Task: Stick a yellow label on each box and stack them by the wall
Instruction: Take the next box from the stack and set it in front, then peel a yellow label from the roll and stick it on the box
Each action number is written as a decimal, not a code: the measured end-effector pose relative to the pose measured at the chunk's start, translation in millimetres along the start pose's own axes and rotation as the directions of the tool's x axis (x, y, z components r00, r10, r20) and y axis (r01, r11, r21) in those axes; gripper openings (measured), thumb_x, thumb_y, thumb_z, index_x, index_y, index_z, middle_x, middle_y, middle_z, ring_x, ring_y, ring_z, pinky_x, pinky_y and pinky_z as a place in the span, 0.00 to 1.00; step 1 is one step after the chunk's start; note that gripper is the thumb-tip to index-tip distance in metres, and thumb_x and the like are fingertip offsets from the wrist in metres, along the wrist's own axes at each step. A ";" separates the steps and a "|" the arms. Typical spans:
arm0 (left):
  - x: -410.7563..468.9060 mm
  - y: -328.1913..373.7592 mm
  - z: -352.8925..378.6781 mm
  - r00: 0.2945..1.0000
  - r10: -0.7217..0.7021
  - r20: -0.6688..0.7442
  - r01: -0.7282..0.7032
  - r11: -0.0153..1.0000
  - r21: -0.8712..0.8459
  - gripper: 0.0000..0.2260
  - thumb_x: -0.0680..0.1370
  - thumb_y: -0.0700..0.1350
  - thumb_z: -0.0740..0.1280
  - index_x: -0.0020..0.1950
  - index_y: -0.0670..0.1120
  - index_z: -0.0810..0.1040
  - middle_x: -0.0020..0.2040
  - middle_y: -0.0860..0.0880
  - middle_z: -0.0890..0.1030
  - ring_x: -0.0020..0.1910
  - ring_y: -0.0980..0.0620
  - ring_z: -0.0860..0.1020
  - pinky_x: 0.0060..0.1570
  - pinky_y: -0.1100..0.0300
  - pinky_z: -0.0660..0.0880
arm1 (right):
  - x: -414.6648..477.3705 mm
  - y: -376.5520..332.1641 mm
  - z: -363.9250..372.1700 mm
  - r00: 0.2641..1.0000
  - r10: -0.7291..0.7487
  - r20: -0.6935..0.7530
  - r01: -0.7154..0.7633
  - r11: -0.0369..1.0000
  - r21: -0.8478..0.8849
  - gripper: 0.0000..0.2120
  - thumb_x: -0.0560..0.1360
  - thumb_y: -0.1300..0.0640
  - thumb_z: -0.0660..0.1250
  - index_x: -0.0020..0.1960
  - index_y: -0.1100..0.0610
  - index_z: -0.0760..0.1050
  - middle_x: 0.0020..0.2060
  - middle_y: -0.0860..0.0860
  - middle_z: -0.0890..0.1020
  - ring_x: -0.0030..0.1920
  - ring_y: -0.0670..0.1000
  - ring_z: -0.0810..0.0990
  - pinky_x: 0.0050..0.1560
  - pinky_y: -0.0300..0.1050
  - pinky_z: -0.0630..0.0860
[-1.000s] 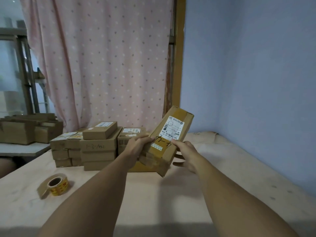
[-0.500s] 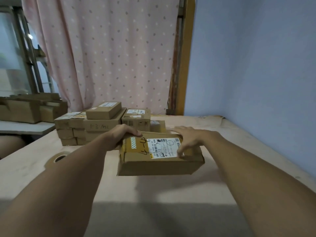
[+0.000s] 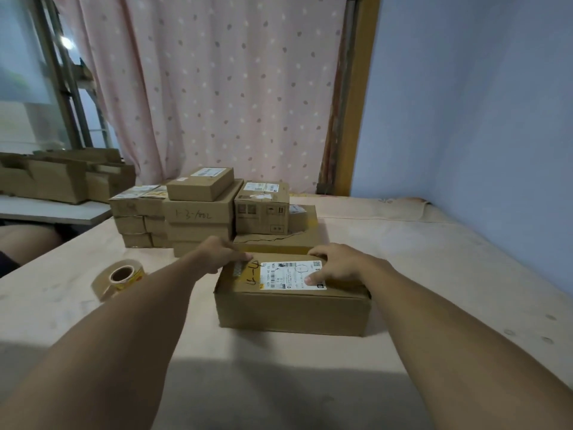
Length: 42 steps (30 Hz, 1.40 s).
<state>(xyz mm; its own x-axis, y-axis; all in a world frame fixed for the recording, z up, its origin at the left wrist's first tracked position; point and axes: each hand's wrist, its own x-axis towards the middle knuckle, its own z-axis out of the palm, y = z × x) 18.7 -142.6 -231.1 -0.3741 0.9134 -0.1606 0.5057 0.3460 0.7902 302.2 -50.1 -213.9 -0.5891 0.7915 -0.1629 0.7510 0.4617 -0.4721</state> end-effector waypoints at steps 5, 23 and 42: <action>-11.5 -3.6 2.1 0.983 -0.184 -0.021 0.184 0.983 0.000 0.31 0.71 0.67 0.72 0.59 0.43 0.77 0.55 0.42 0.79 0.48 0.43 0.79 0.41 0.51 0.81 | 11.4 1.9 -1.2 0.999 0.025 0.033 -0.027 0.999 0.045 0.41 0.65 0.36 0.77 0.75 0.45 0.70 0.70 0.48 0.75 0.67 0.53 0.73 0.71 0.58 0.70; -14.3 -47.5 -44.0 0.974 -0.129 -0.184 0.091 0.975 -0.201 0.16 0.79 0.52 0.69 0.51 0.37 0.81 0.49 0.40 0.84 0.39 0.44 0.82 0.40 0.53 0.82 | 46.0 -57.3 15.8 0.998 -0.060 0.012 0.059 0.998 0.021 0.25 0.72 0.55 0.72 0.68 0.53 0.75 0.65 0.52 0.76 0.64 0.52 0.73 0.63 0.51 0.74; -10.2 -150.3 -97.4 0.817 -0.048 -0.575 0.345 0.840 0.420 0.08 0.75 0.45 0.65 0.47 0.43 0.82 0.47 0.41 0.81 0.43 0.40 0.74 0.40 0.56 0.69 | 86.1 -138.7 51.2 0.952 -0.245 -0.183 0.263 0.961 0.086 0.10 0.79 0.57 0.64 0.54 0.51 0.83 0.50 0.47 0.83 0.49 0.48 0.81 0.52 0.49 0.79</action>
<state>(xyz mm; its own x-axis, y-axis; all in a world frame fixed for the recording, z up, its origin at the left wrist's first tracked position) -129.1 -224.8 -290.6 -0.7768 0.6061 0.1707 0.6218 0.6956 0.3599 132.0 -66.5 -206.8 -0.6901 0.7139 0.1187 0.5406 0.6176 -0.5712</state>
